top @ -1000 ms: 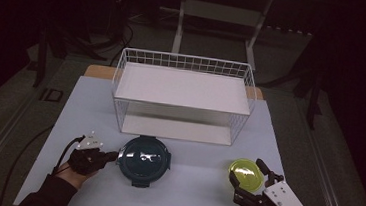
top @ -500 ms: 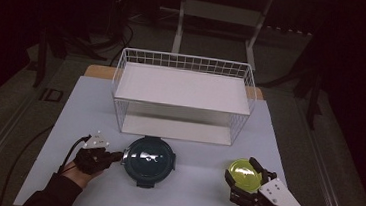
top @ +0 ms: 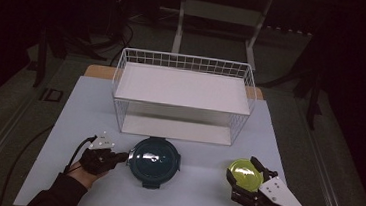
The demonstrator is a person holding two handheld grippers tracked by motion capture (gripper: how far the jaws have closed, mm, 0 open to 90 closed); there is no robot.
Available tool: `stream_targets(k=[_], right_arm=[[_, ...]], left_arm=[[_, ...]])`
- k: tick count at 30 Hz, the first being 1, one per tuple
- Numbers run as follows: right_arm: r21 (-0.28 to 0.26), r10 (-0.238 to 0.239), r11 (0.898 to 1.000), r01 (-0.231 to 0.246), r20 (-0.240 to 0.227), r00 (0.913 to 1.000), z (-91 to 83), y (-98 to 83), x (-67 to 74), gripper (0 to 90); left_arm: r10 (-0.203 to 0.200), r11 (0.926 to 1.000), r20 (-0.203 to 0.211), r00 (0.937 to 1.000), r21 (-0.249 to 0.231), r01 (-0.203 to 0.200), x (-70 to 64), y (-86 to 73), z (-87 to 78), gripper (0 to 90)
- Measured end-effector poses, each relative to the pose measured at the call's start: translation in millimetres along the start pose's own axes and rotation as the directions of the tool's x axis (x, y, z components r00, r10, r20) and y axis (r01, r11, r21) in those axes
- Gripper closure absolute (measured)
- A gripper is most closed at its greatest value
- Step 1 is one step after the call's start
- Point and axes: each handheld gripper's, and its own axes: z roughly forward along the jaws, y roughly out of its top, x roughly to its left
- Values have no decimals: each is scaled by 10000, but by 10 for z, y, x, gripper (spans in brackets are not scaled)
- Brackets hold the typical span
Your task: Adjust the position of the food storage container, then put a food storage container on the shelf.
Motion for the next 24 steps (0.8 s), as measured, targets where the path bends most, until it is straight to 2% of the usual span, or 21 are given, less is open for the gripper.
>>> stream_targets(k=[5, 6, 10, 11, 12, 13, 14, 15, 17, 18, 21, 24], right_arm=[[83, 53, 10000, -52, -36, 10000, 1, -1, 1, 172], [97, 255, 9996, -254, -168, 9995, 3, -6, -5, 162], [95, 233, 9997, -231, -249, 9994, 9, -10, -8, 145], [95, 233, 9997, -231, -249, 9994, 9, -10, -8, 145], [257, 334, 9991, -325, -338, 9989, 24, -15, 2, 134], [328, 381, 9988, -368, -425, 9984, 34, -18, 6, 133], [328, 381, 9988, -368, -425, 9984, 34, -18, 6, 133], [393, 371, 9986, -351, -510, 9980, 48, -20, 19, 132], [440, 404, 9983, -374, -691, 9968, 60, -15, 36, 128], [470, 456, 9980, -420, -785, 9959, 64, -11, 49, 126], [612, 539, 9970, -469, -1177, 9916, 103, 15, 99, 112], [864, 986, 9927, -840, -1824, 9783, 160, 54, 138, 108]], left_arm=[[-89, 10000, 20, 10000, 15, 89, 23, 1, -14, 823], [-153, 9998, 32, 9999, -122, 153, 29, 4, -66, 799], [-340, 9984, 55, 9994, -460, 342, 40, 19, -150, 670], [-449, 9967, -21, 9990, -677, 446, 38, 27, -189, 670], [-608, 9924, -484, 9970, -1103, 552, 29, 39, -256, 463], [-895, 9869, -179, 9958, -1360, 863, 46, 47, -307, 413], [-895, 9869, -179, 9958, -1360, 863, 46, 47, -307, 290], [-1033, 9851, -125, 9946, -1396, 1006, 51, 53, -328, 290], [-985, 9871, 291, 9947, -1237, 1014, 55, 55, -349, 181], [-1019, 9864, 305, 9943, -1265, 1049, 49, 55, -360, 153], [-1040, 9871, 740, 9918, -1141, 1120, 46, 70, -363, 132], [-1102, 9874, 1139, 9874, -1008, 1218, 42, 99, -343, 86]])
